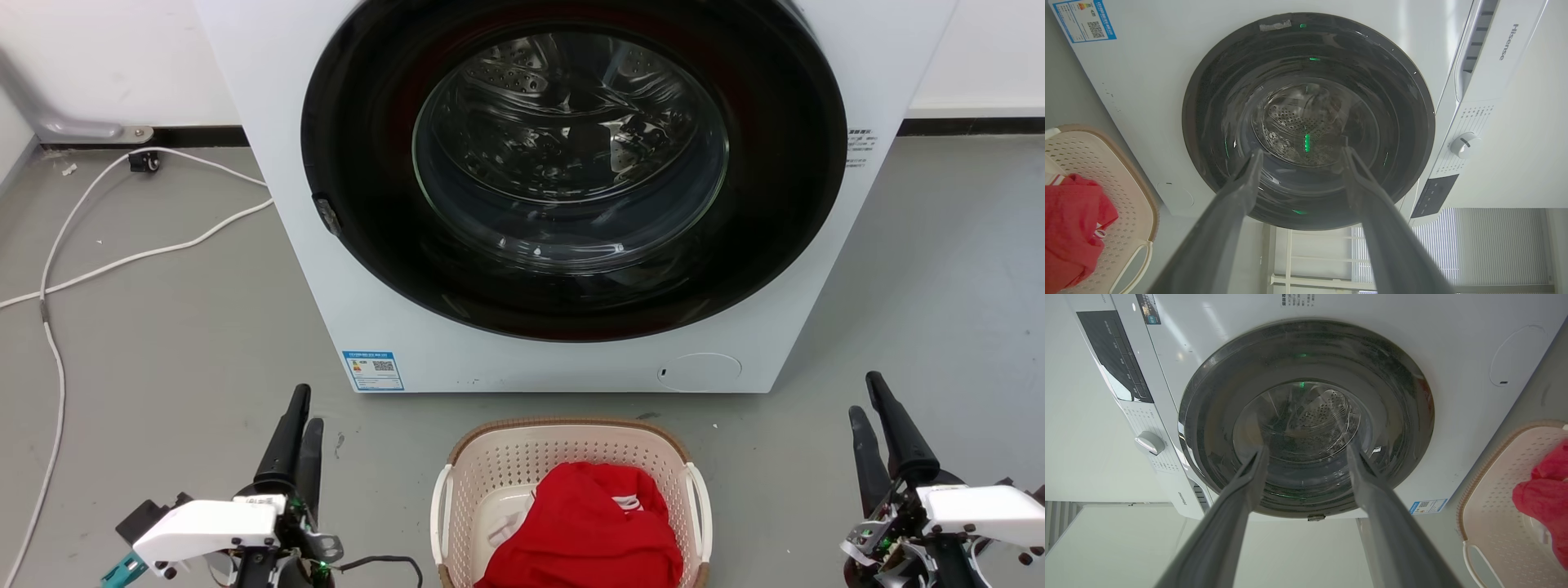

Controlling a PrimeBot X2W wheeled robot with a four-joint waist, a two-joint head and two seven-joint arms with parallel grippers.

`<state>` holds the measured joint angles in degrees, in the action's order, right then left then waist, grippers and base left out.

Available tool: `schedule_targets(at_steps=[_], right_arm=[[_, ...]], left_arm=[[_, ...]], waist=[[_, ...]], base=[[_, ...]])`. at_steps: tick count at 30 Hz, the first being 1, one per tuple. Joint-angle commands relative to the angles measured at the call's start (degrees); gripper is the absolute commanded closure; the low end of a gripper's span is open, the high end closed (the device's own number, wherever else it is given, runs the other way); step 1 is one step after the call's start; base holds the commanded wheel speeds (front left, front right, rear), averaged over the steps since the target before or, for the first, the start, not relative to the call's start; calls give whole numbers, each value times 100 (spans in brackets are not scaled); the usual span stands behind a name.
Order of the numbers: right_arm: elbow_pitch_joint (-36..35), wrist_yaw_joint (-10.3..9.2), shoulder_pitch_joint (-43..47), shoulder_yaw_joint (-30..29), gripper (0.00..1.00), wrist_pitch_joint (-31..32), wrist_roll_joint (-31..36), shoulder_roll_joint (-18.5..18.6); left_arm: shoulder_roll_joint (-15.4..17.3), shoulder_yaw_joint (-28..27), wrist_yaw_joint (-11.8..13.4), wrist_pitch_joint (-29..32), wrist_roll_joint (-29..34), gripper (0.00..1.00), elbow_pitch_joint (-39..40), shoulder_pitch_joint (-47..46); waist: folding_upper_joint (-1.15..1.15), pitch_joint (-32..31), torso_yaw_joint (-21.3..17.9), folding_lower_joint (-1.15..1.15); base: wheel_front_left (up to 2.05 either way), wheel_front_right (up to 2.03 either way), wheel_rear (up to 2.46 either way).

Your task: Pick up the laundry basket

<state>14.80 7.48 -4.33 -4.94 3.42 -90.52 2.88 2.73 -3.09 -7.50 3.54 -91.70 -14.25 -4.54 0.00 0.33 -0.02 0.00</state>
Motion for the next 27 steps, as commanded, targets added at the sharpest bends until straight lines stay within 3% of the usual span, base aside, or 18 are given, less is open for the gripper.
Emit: schedule_targets(at_steps=[1, 5, 27], right_arm=[[-124, 0, -82, 21, 0, -68, 138, 13], [-160, 0, -76, 32, 0, -171, 568, 24], [-443, 1, 31, 101, 0, -651, 4115, 8]], left_arm=[[29, 79, 0, -71, 94, 0, 146, -140], [52, 152, 0, -182, 408, 0, 233, -151], [33, 421, 1, -659, 3359, 0, 493, -67]], waist=[[0, 2, 0, 0], [0, 4, 2, 0], [0, -5, 18, 0]], base=[[0, 0, 0], [0, 0, 0], [0, 0, 0]])
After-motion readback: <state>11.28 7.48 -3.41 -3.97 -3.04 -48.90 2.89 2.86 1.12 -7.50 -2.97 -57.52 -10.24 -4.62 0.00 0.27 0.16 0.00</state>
